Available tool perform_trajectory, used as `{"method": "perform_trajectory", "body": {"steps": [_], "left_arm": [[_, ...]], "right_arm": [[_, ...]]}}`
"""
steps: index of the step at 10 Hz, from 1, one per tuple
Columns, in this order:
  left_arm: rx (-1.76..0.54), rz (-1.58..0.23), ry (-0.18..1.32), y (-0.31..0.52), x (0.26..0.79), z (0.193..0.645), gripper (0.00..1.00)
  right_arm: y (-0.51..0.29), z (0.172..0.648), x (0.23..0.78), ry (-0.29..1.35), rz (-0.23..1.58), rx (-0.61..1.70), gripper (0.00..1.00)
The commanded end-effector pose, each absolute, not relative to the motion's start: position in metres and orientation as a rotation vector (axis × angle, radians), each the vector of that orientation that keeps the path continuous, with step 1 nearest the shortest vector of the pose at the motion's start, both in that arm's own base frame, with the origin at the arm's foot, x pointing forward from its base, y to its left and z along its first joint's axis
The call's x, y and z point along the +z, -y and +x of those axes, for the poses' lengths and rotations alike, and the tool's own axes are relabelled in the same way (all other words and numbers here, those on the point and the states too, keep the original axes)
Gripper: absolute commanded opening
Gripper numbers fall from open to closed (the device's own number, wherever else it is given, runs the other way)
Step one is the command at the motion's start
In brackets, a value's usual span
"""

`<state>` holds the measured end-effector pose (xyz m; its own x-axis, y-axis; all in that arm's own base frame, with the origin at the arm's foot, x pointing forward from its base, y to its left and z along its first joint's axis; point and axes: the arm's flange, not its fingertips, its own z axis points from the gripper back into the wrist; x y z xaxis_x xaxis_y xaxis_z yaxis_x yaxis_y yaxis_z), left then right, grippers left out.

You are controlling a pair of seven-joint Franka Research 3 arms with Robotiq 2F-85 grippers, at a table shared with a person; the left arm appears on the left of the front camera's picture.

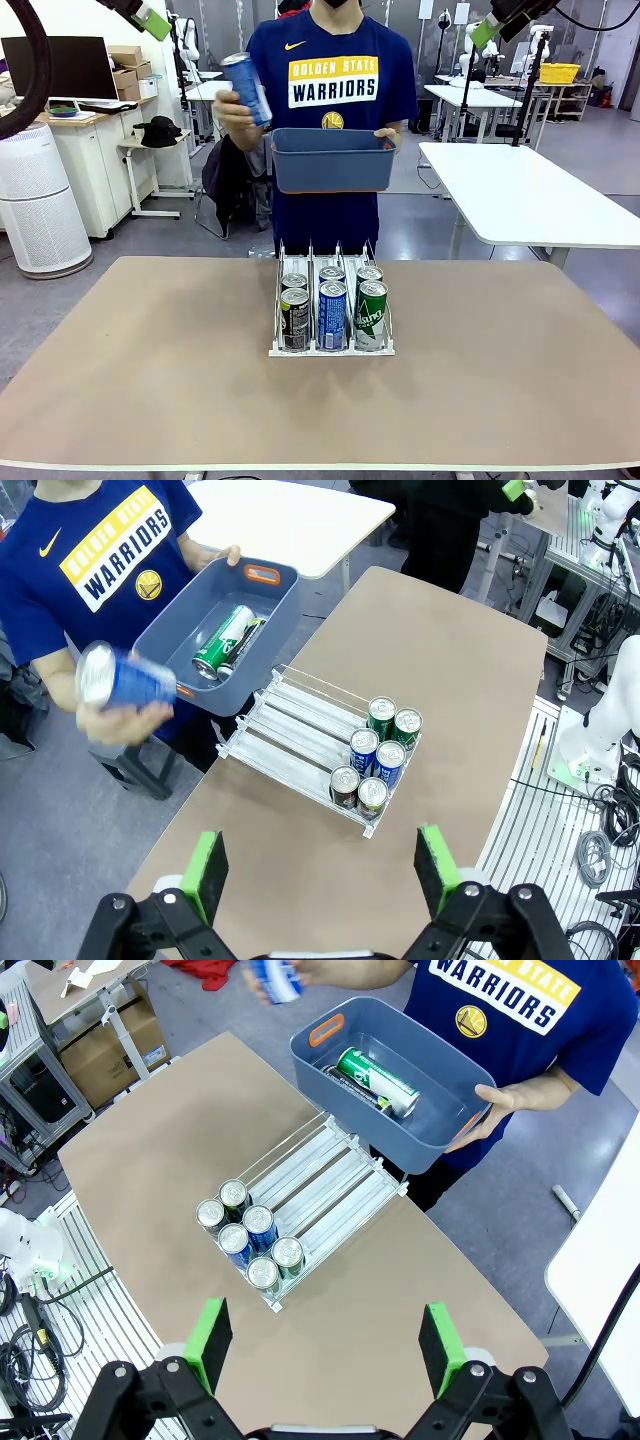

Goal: Fill the beverage cans into the dispenser.
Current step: Pick up the Ionic drink handed by the human.

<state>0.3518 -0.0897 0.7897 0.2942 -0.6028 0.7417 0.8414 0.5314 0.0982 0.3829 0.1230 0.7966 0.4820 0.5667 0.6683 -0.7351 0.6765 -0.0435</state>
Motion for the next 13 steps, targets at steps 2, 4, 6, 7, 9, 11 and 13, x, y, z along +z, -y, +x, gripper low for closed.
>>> {"method": "perform_trajectory", "body": {"steps": [2,4,6,7,9,11,13], "left_arm": [[-0.983,-0.344,0.820,0.0883,0.7902,0.3513,1.00],[-0.983,-0.344,0.820,0.0883,0.7902,0.3513,1.00],[-0.983,-0.344,0.820,0.0883,0.7902,0.3513,1.00],[-0.983,-0.344,0.820,0.0883,0.7902,0.3513,1.00],[-0.983,-0.344,0.820,0.0883,0.7902,0.3513,1.00],[-0.983,-0.344,0.820,0.0883,0.7902,0.3513,1.00],[-0.983,-0.344,0.820,0.0883,0.7902,0.3513,1.00]], "right_arm": [[-0.1237,0.3827,0.7964,0.709,0.288,0.797,1.00],[-0.1237,0.3827,0.7964,0.709,0.288,0.797,1.00],[-0.1237,0.3827,0.7964,0.709,0.288,0.797,1.00],[-0.1237,0.3827,0.7964,0.709,0.288,0.797,1.00],[-0.1237,0.3827,0.7964,0.709,0.288,0.797,1.00],[-0.1237,0.3827,0.7964,0.709,0.288,0.797,1.00],[-0.1237,0.3827,0.7964,0.709,0.288,0.797,1.00]]}}
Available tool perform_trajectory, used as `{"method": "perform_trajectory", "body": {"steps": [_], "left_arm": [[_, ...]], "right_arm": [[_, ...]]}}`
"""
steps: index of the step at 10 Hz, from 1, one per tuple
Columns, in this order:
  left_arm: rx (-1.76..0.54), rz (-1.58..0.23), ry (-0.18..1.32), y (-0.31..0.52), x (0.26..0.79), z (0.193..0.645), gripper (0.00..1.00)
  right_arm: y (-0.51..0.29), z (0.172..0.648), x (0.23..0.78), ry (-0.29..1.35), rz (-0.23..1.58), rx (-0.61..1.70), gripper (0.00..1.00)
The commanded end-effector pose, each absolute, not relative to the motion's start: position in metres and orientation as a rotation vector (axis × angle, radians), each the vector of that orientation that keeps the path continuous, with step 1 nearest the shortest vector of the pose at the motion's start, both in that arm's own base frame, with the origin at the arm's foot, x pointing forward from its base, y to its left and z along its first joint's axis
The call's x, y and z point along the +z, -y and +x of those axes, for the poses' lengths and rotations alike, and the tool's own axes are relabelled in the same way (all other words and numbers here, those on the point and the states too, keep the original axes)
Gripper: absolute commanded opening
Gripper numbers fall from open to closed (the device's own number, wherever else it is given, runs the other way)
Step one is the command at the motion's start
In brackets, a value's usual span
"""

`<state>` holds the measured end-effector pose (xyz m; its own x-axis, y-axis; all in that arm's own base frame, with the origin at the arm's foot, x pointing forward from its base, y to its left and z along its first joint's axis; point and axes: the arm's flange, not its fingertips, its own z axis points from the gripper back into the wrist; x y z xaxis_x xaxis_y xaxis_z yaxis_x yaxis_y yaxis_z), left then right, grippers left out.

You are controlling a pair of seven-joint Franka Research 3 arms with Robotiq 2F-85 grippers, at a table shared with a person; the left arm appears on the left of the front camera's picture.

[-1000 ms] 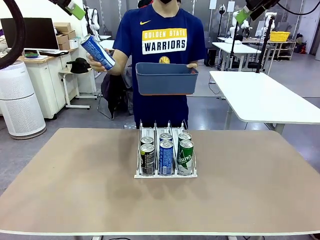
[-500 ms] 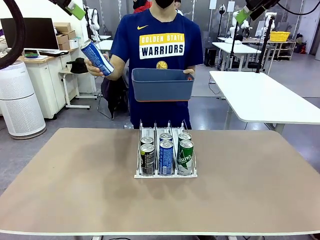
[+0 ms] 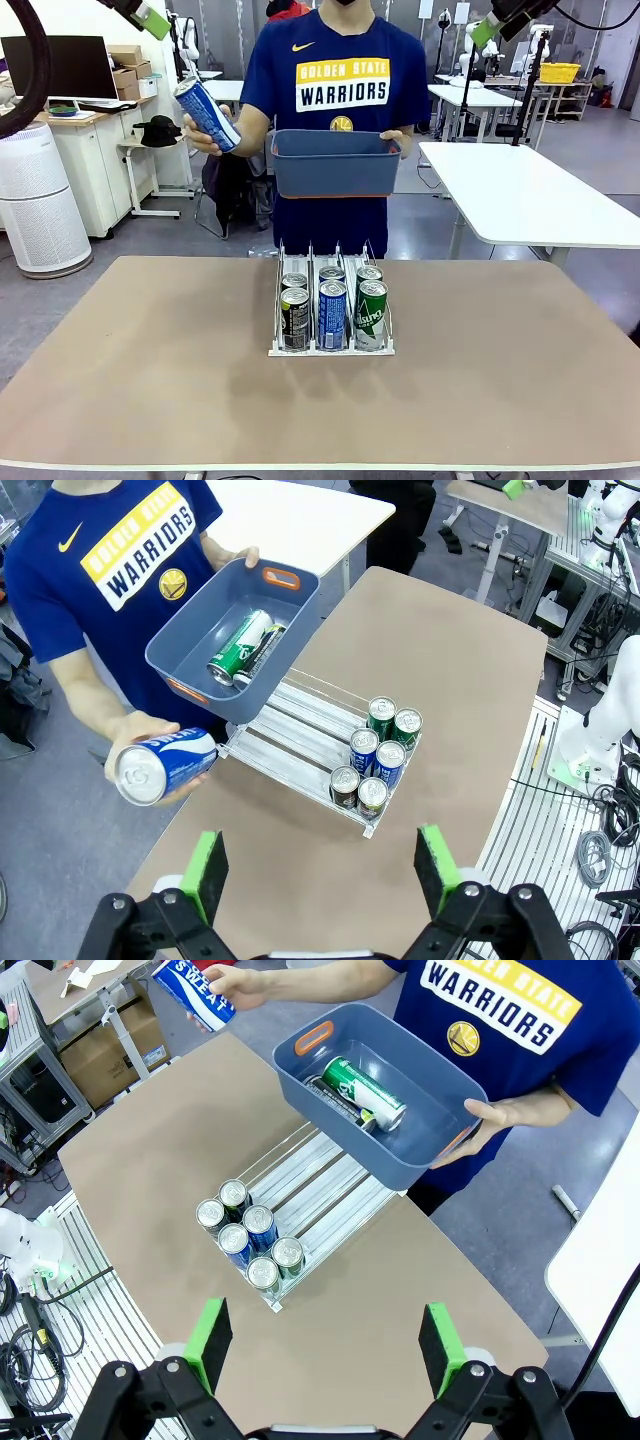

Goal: Fill the beverage cans into the dispenser.
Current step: Pick up the Ionic drink handed by the human.

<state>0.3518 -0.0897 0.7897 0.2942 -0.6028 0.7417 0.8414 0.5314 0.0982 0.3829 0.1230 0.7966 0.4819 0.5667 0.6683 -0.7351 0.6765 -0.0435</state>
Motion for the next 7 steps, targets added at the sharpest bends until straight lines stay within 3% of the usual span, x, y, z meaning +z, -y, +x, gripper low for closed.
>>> {"method": "perform_trajectory", "body": {"steps": [1,5,7], "left_arm": [[-0.983,-0.344,0.820,0.088,0.790,0.351,1.00],[-0.986,-0.339,0.816,0.090,0.790,0.352,1.00],[-1.002,-0.395,0.692,0.083,0.786,0.377,1.00]], "right_arm": [[-0.124,0.383,0.796,0.709,0.288,0.797,1.00],[-0.124,0.383,0.796,0.709,0.288,0.797,1.00],[-0.124,0.383,0.796,0.709,0.288,0.797,1.00]]}}
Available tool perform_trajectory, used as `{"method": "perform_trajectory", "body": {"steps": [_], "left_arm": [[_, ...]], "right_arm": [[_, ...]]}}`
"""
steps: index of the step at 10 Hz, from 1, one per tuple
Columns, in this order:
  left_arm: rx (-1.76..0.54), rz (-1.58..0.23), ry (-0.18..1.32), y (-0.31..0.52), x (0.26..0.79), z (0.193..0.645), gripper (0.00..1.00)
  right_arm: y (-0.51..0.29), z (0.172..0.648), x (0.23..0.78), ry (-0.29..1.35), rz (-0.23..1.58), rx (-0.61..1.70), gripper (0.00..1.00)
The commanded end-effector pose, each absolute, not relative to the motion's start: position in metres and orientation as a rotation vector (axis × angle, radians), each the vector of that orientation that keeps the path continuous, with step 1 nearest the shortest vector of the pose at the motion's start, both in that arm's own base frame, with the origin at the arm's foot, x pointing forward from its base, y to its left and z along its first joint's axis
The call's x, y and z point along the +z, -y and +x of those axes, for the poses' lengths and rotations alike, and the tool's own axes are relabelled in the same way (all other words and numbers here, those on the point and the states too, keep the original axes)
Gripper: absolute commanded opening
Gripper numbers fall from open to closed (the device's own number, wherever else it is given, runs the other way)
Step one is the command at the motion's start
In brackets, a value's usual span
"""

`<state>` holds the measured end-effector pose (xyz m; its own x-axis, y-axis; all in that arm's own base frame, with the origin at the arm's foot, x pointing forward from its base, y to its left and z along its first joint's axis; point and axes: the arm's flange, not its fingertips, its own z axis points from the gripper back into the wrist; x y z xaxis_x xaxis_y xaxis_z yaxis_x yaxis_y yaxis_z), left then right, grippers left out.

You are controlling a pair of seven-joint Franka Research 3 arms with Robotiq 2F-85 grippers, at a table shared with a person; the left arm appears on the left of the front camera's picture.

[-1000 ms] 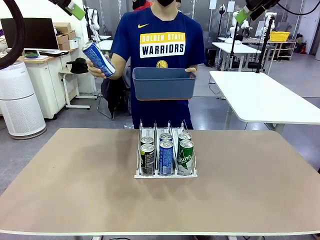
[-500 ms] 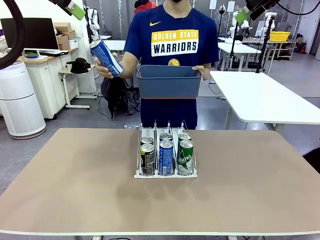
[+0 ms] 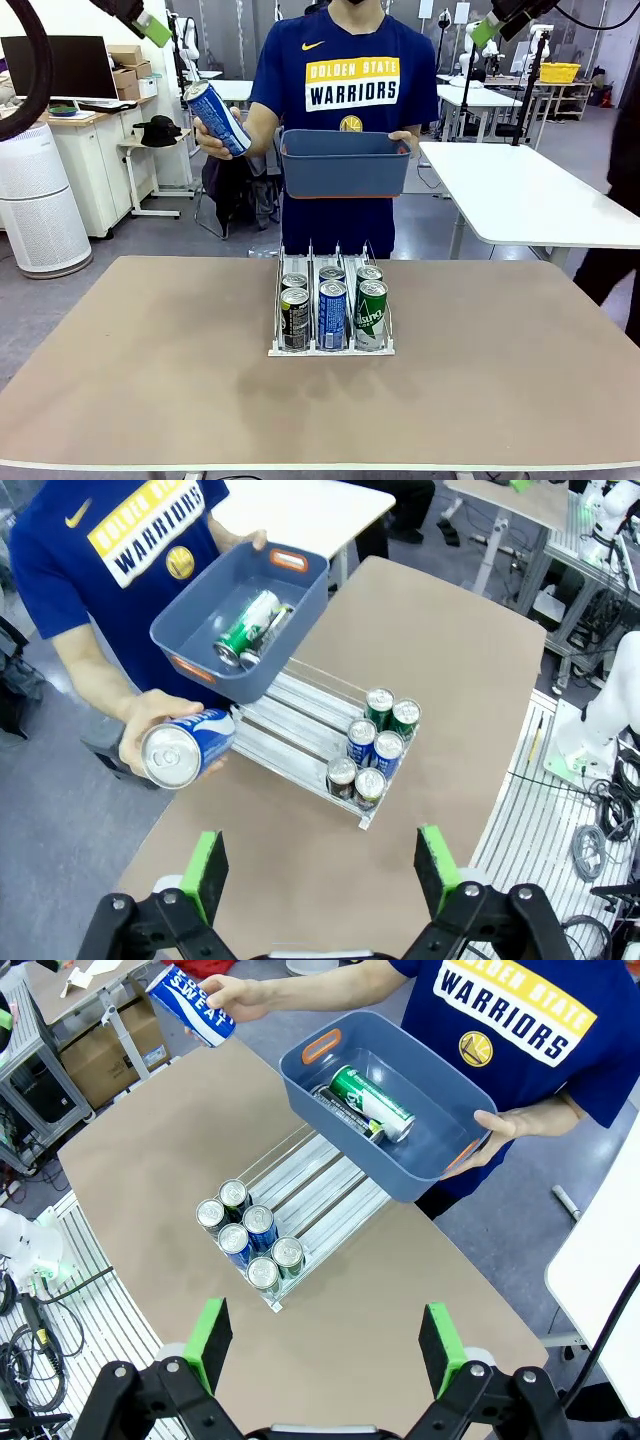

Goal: Fill the beverage cans into the dispenser.
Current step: Pick up the Ionic drink handed by the human.

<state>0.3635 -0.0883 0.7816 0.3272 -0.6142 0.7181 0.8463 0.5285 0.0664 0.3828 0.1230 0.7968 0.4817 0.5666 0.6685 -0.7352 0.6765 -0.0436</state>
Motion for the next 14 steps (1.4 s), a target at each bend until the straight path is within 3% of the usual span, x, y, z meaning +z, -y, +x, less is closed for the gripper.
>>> {"method": "perform_trajectory", "body": {"steps": [1,5,10,14], "left_arm": [[-1.036,-0.394,0.682,0.074,0.785,0.391,1.00],[-1.071,-0.331,0.638,0.068,0.763,0.423,1.00],[-1.133,-0.213,0.700,0.068,0.737,0.459,1.00],[-1.189,-0.245,0.731,0.077,0.726,0.484,1.00]], "right_arm": [[-0.124,0.383,0.796,0.709,0.288,0.797,1.00],[-0.124,0.383,0.796,0.709,0.288,0.797,1.00],[-0.124,0.383,0.796,0.709,0.288,0.797,1.00],[-0.124,0.383,0.796,0.709,0.288,0.797,1.00]]}}
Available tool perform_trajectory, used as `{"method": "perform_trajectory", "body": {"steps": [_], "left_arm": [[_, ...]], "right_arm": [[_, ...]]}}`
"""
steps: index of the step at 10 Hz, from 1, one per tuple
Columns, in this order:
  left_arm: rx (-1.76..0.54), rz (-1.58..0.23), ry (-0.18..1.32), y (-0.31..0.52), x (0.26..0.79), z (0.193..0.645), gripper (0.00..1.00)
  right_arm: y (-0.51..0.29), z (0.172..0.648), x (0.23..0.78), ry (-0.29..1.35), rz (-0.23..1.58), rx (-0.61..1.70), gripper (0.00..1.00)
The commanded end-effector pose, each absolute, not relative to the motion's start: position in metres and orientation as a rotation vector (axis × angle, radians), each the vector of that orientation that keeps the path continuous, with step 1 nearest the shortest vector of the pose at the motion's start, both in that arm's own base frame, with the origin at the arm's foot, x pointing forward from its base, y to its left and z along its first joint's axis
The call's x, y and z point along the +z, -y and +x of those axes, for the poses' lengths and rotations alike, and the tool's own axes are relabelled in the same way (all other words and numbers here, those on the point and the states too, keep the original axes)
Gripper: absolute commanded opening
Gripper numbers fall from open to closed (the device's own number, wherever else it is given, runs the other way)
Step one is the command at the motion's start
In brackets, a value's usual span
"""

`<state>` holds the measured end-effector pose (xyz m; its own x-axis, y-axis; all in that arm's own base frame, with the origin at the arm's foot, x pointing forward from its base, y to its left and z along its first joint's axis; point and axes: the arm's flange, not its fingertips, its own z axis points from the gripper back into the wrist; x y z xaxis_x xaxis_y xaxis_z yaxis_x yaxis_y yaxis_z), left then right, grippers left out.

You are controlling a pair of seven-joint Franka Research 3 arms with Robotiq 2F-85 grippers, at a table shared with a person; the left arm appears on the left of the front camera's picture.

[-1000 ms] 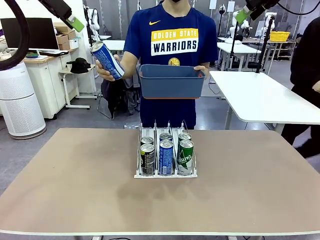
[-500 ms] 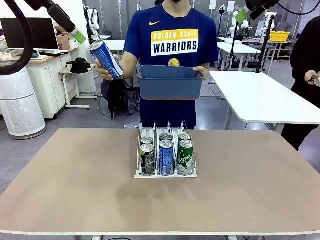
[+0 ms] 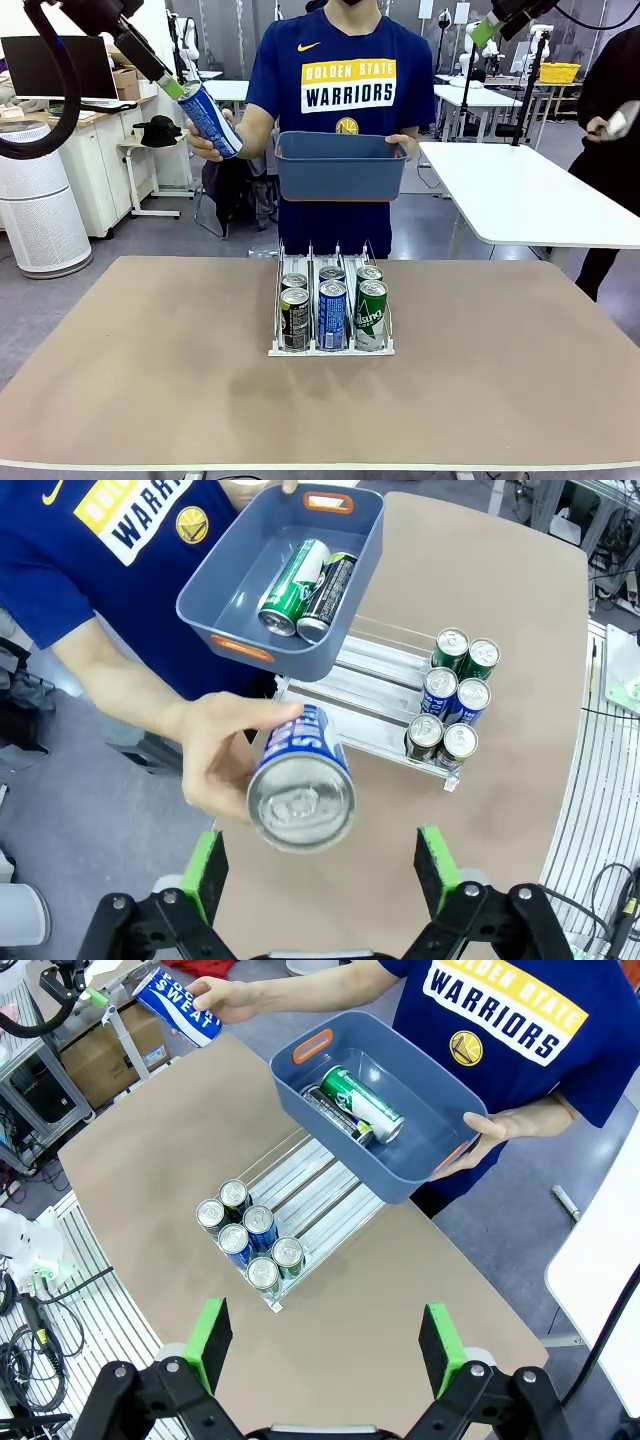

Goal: Fill the beverage cans into the dispenser.
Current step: Pick up the Ionic drink handed by the human.

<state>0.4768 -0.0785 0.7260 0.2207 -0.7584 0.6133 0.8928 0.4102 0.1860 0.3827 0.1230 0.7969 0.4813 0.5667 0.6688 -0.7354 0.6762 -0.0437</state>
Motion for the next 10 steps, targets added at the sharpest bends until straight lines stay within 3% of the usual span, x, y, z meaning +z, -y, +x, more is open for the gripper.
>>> {"method": "perform_trajectory", "body": {"steps": [1,6,10], "left_arm": [[-1.179,-0.273,0.733,0.076,0.725,0.491,1.00],[-1.154,-0.224,0.703,0.079,0.726,0.477,1.00],[-1.224,-0.314,0.692,0.080,0.731,0.491,1.00]], "right_arm": [[-0.124,0.383,0.796,0.709,0.288,0.797,1.00],[-0.124,0.383,0.796,0.709,0.288,0.797,1.00],[-0.124,0.383,0.796,0.709,0.288,0.797,1.00]]}}
